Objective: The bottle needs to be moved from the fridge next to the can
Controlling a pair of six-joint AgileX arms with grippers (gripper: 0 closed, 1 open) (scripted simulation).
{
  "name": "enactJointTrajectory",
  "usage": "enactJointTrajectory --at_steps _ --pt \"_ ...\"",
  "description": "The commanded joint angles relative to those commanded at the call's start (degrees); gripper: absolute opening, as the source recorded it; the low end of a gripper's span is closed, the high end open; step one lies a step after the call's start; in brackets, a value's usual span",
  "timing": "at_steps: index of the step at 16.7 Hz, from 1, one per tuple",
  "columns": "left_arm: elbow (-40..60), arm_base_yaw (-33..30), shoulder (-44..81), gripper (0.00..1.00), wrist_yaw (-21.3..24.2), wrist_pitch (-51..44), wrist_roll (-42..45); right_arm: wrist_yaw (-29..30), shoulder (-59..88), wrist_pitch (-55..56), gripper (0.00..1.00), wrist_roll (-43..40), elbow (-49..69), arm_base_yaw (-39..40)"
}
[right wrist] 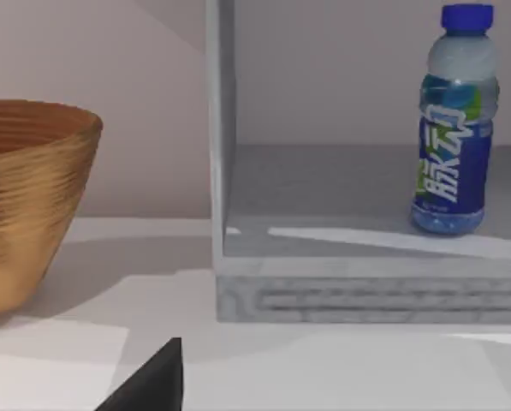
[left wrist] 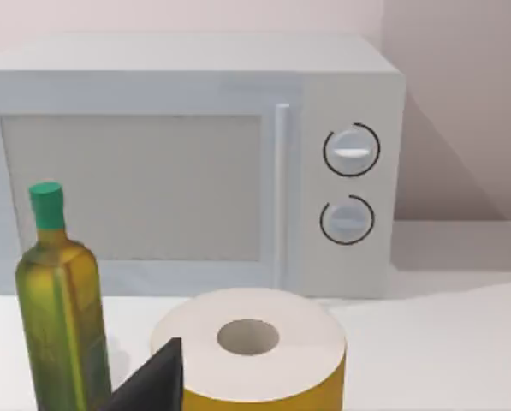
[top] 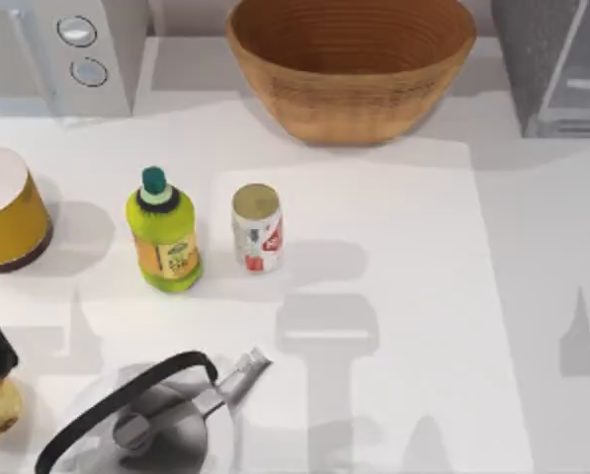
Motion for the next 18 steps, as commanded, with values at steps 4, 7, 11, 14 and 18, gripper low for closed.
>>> enactJointTrajectory --at_steps 4,7,11,14,18 --pt "0.0 0.0 0.0 1.0 0.0 0.0 0.0 -0.29 1.76 1.33 1.0 -0.02 1.2 -0.33" --pt "0.0 0.0 0.0 1.0 0.0 0.0 0.0 -1.41 8.97 6.41 1.0 -0.07 5.76 -1.61" --pt "0.0 0.0 0.0 1.0 0.0 0.0 0.0 -3.77 27.04 17.14 1.0 -0.2 15.42 -4.3" --pt "0.0 0.0 0.0 1.0 0.0 0.0 0.0 -5.91 46.18 26.87 1.0 -0.31 24.18 -6.74" --pt "0.0 0.0 0.0 1.0 0.0 0.0 0.0 -8.85 74.51 40.25 1.0 -0.47 36.22 -10.1"
